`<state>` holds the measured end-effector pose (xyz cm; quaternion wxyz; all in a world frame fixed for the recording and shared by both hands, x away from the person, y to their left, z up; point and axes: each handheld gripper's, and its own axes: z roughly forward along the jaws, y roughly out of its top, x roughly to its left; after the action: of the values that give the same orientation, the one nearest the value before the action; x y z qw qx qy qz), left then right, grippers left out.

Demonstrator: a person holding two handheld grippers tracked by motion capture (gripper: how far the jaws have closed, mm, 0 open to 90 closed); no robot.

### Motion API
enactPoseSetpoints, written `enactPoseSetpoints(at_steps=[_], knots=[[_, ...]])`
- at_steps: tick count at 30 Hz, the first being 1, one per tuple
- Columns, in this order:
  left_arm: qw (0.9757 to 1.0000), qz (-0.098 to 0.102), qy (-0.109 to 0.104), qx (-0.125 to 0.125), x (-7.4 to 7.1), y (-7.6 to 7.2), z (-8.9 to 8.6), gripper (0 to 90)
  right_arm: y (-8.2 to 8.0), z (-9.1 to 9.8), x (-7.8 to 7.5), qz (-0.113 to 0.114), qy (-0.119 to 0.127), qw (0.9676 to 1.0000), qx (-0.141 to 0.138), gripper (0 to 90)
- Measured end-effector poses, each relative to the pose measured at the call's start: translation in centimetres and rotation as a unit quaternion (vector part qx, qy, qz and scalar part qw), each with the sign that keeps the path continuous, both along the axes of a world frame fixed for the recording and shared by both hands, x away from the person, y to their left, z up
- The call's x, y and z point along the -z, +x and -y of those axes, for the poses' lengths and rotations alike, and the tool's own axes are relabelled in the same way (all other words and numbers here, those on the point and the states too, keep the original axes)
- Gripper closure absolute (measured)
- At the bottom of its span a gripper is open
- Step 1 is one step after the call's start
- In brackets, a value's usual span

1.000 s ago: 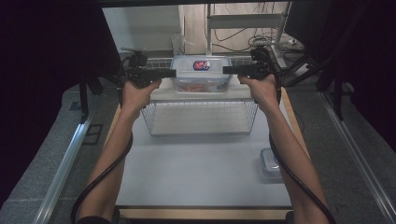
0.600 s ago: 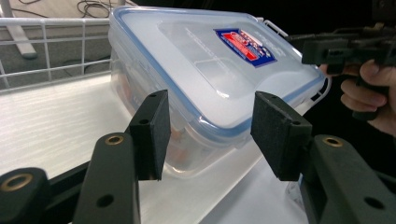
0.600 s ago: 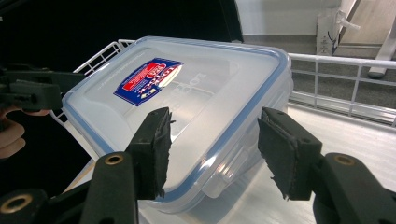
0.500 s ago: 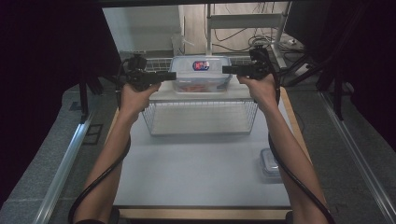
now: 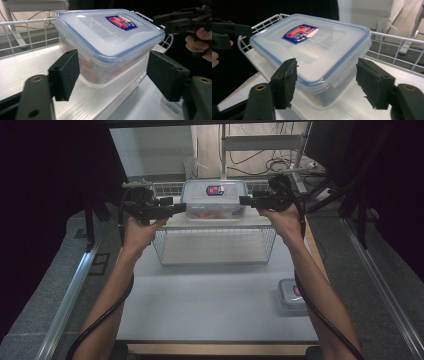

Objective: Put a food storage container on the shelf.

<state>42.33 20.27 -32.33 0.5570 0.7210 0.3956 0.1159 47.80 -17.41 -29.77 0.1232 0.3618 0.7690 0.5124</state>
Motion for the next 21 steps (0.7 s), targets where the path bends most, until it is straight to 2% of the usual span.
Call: enactPoseSetpoints(at_steps=[4, 12, 17, 21], knots=[[0.9998, 0.009, 0.018, 0.002, 0.2, -1.0, 0.3, 18.6, -0.8, 0.3, 0.0, 0.005, 0.006, 0.9999, -0.012, 28.2], [0.9988, 0.023, 0.043, 0.009, 1.4, -2.8, 0.9, 9.4, -2.3, 0.3, 0.8, 0.014, -0.006, 0.9996, -0.025, 21.2], [0.9962, 0.042, 0.075, 0.011, 2.0, -4.0, 1.4, 7.8, -3.2, 0.4, 1.6, 0.016, -0.004, 0.9994, -0.032, 17.1], [0.9946, 0.057, 0.085, 0.014, 2.6, -5.3, 1.9, 6.6, -4.0, 0.6, 2.2, 0.017, 0.000, 0.9992, -0.036, 14.9]])
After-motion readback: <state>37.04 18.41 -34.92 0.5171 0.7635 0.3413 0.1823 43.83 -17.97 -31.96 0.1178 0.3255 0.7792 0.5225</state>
